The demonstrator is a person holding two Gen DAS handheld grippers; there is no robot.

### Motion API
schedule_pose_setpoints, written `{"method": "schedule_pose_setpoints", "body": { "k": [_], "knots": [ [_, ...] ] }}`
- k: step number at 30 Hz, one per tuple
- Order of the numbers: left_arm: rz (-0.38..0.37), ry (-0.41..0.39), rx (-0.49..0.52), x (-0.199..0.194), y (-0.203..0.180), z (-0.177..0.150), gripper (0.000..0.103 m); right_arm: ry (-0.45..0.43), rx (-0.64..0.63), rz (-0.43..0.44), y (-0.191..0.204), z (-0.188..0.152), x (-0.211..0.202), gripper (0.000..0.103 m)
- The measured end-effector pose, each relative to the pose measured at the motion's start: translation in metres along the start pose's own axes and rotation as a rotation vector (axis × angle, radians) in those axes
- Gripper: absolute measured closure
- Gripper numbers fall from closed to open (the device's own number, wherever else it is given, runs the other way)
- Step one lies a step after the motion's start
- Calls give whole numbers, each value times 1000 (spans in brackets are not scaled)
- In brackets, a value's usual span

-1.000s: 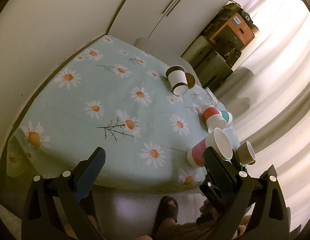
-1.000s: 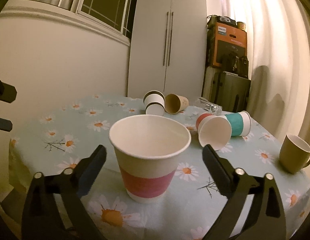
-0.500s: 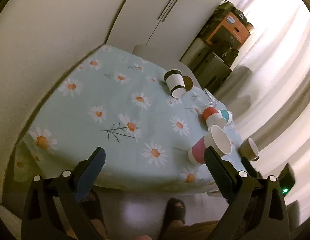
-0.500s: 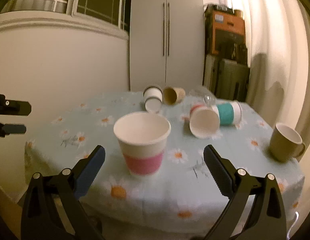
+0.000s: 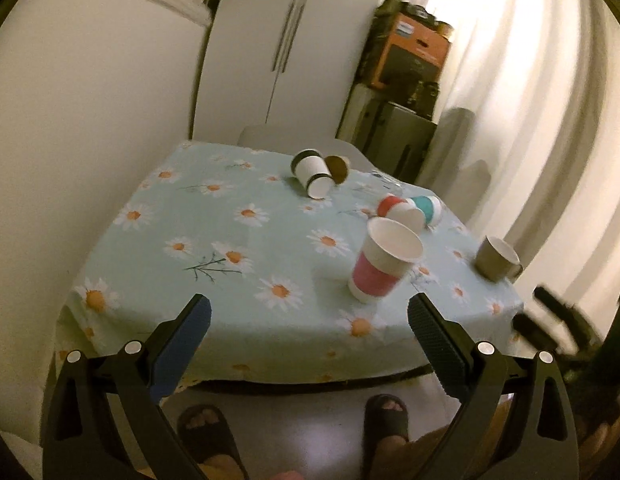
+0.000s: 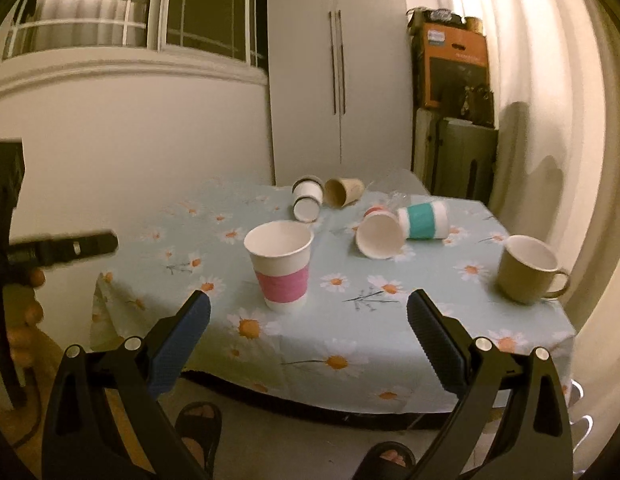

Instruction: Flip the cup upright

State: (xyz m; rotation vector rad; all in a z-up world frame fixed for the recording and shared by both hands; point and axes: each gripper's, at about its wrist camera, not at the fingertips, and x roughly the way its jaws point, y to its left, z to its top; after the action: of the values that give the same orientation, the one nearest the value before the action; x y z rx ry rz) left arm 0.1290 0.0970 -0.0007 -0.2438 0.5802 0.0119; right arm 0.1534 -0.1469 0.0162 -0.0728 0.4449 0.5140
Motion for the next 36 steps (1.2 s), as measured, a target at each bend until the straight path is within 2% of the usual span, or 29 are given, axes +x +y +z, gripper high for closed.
{"method": "schedule_pose_setpoints", "body": {
  "k": [3,7,9,12,15,18,24,36],
  "knots": [
    [25,-27,84,-13,-21,-14,7,-33,-3,-11,-3,1,-22,5],
    [44,-52,146,-27,-39,-29,7,-52,-2,-15,-4,-3,-40,5],
    [42,-72,174,-34,-46,-37,7,-42,-21,-39,-1,-6,-47,5],
    [87,-101,214,-45,-55,-48,7,-96,-51,-88,4,-10,-72,5],
    [78,-101,213,-57,-60,-60,7,-99,13,-77,-4,-15,-94,5],
    [56,-143,224,-75,-65,-68,7,-81,90,-72,-17,-21,-107,5],
    [55,-145,220,-80,-68,-73,7,-36,136,-94,-26,-23,-103,5],
    [60,-139,239,-78,-70,-75,7,11,58,-127,-8,-26,-91,5]
  ]
}}
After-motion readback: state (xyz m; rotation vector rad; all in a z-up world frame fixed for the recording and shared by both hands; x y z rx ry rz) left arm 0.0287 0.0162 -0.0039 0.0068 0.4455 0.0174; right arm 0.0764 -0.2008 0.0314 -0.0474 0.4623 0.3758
